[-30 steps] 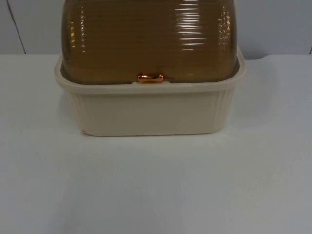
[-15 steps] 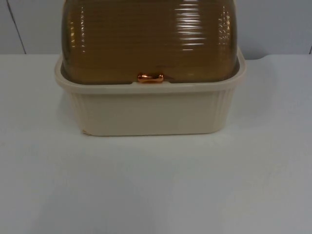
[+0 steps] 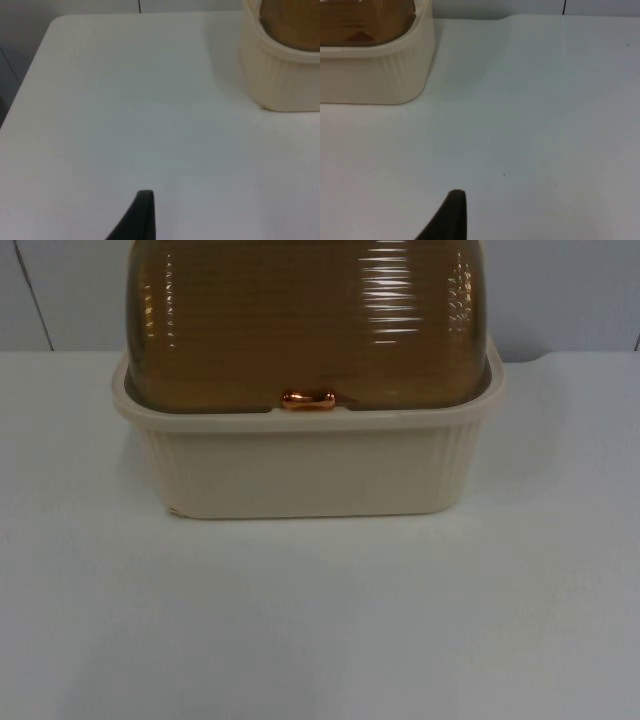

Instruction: Open the box lid with the left hand, place the block into the box with the right hand, then close the box lid with the left hand.

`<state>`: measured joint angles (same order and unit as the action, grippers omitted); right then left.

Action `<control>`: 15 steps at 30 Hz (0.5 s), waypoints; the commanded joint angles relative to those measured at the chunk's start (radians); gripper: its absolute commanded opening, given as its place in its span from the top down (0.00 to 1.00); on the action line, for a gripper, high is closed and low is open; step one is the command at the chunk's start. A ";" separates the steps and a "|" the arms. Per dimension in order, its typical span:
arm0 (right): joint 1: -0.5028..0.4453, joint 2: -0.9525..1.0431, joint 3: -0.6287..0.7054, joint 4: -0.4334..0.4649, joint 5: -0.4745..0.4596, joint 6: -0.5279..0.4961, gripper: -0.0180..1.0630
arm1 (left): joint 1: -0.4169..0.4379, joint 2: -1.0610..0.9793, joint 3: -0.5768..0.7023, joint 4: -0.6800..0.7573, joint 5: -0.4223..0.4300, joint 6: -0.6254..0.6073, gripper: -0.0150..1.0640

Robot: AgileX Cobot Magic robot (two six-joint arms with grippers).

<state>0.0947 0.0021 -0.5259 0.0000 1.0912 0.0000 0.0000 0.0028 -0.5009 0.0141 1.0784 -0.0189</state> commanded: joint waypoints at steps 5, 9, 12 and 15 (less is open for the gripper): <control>-0.002 -0.002 0.010 -0.024 -0.015 -0.008 0.02 | -0.007 -0.003 0.006 0.006 -0.002 -0.009 0.03; -0.002 -0.002 0.010 -0.022 -0.015 -0.008 0.02 | -0.007 -0.003 0.006 0.006 -0.002 -0.009 0.03; -0.002 -0.002 0.010 -0.019 -0.015 -0.008 0.02 | -0.007 -0.003 0.006 0.006 -0.002 -0.009 0.03; -0.002 -0.002 0.010 -0.017 -0.015 -0.008 0.02 | -0.007 -0.003 0.006 0.006 -0.002 -0.009 0.03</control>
<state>0.0947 0.0021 -0.5259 -0.0155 1.0894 0.0000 0.0000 0.0028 -0.5009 0.0158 1.0784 -0.0189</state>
